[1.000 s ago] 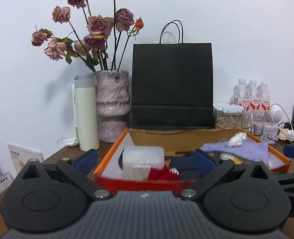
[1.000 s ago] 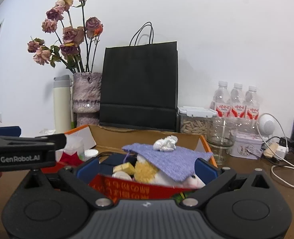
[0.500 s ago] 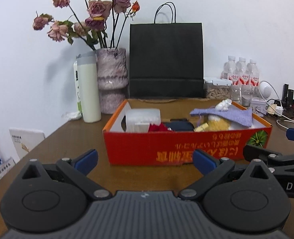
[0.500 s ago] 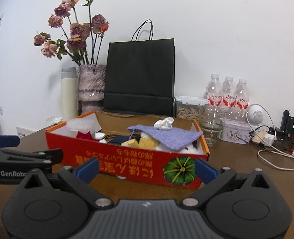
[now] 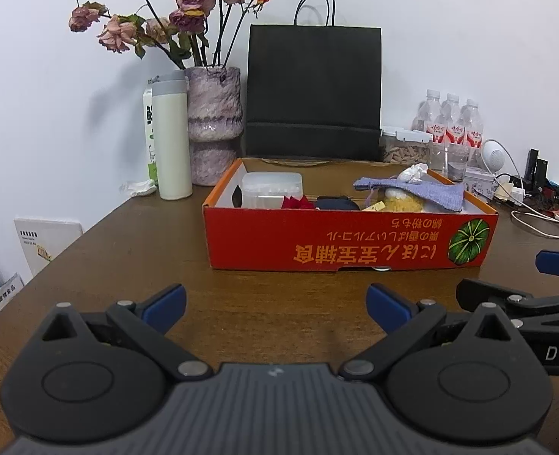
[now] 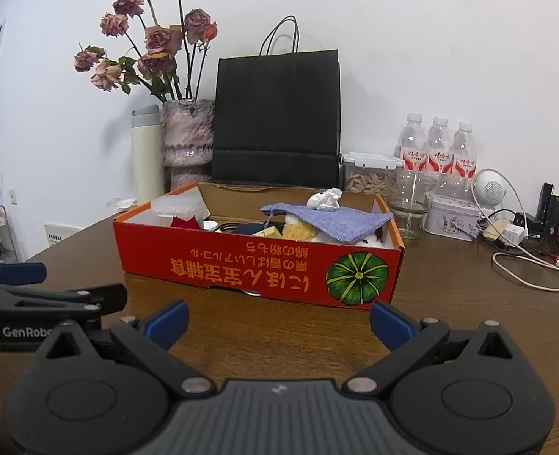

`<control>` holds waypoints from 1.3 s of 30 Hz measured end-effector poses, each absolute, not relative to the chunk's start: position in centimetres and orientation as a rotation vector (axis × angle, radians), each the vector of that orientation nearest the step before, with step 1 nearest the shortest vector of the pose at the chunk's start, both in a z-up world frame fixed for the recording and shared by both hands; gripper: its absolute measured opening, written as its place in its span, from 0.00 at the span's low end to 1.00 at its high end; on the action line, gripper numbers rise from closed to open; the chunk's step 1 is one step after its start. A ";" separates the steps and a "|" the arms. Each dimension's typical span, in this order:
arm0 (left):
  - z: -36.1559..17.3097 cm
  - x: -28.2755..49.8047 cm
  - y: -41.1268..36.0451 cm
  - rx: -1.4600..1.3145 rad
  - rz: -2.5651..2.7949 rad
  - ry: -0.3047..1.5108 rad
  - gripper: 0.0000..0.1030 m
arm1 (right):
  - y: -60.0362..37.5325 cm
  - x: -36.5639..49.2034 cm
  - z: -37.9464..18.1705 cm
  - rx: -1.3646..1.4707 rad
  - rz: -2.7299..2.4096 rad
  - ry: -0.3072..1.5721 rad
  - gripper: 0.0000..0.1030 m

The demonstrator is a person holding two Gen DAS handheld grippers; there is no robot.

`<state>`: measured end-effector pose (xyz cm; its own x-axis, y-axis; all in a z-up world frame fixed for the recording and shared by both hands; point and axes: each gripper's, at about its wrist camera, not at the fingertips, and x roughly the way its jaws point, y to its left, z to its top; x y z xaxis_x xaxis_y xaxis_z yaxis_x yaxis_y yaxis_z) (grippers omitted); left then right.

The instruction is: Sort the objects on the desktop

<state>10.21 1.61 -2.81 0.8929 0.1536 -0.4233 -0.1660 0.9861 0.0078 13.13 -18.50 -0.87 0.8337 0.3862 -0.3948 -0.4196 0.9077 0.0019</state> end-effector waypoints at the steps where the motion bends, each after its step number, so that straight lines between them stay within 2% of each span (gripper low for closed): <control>1: -2.8 10.2 1.6 -0.030 0.168 0.442 1.00 | -18.5 13.2 -0.9 -0.085 0.429 0.404 0.99; 39: -3.8 10.9 1.8 -0.044 0.181 0.513 1.00 | -18.3 14.0 -1.9 -0.078 0.421 0.476 0.99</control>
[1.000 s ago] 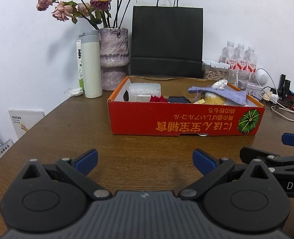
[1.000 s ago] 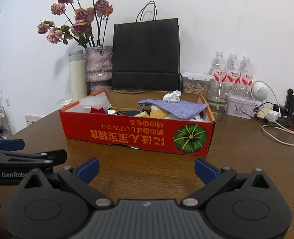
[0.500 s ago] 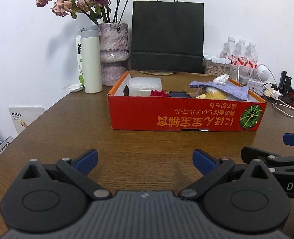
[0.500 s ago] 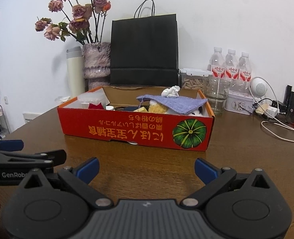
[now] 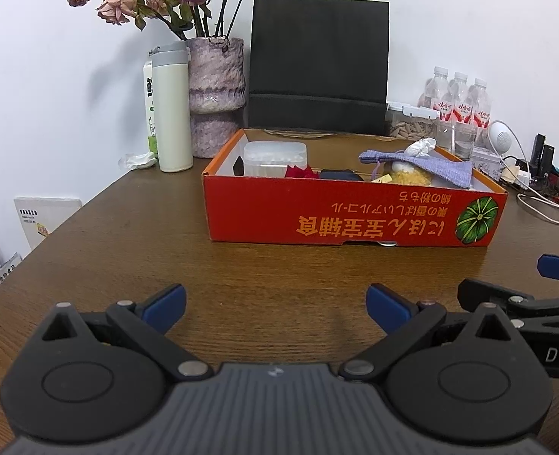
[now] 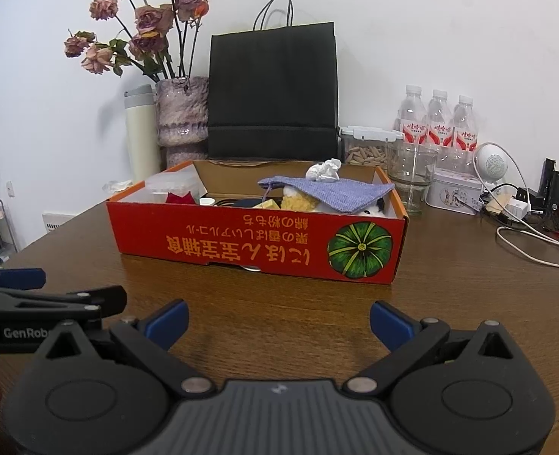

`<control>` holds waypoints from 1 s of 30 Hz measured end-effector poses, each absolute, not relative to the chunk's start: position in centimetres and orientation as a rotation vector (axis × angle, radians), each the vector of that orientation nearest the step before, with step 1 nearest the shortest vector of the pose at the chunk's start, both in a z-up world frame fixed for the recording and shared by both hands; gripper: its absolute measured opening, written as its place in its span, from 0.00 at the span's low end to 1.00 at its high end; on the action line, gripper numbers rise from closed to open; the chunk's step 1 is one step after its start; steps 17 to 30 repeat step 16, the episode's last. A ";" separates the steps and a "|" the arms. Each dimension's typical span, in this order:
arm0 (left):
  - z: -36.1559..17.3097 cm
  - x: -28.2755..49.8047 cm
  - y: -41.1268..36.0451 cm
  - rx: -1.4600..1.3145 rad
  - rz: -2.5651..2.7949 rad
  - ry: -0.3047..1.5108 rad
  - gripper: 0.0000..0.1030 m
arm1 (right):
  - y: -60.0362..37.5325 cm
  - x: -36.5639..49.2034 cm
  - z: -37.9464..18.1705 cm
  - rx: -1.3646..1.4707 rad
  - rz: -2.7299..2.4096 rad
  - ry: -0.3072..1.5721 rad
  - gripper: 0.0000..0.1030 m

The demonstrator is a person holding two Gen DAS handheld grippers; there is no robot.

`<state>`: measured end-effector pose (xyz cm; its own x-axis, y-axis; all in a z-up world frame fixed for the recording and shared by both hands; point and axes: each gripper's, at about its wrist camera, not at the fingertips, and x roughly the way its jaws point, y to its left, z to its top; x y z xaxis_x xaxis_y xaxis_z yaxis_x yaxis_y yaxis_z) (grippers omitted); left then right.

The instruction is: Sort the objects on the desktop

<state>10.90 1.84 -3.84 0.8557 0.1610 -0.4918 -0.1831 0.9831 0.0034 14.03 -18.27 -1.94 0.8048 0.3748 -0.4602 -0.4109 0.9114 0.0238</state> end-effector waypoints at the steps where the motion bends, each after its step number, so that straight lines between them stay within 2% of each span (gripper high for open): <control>1: -3.9 10.9 1.8 -0.043 0.182 0.515 1.00 | -18.3 14.1 -2.0 -0.080 0.420 0.479 0.99; 30: -4.0 11.1 2.0 -0.041 0.183 0.528 1.00 | -18.3 14.0 -2.1 -0.086 0.418 0.486 0.99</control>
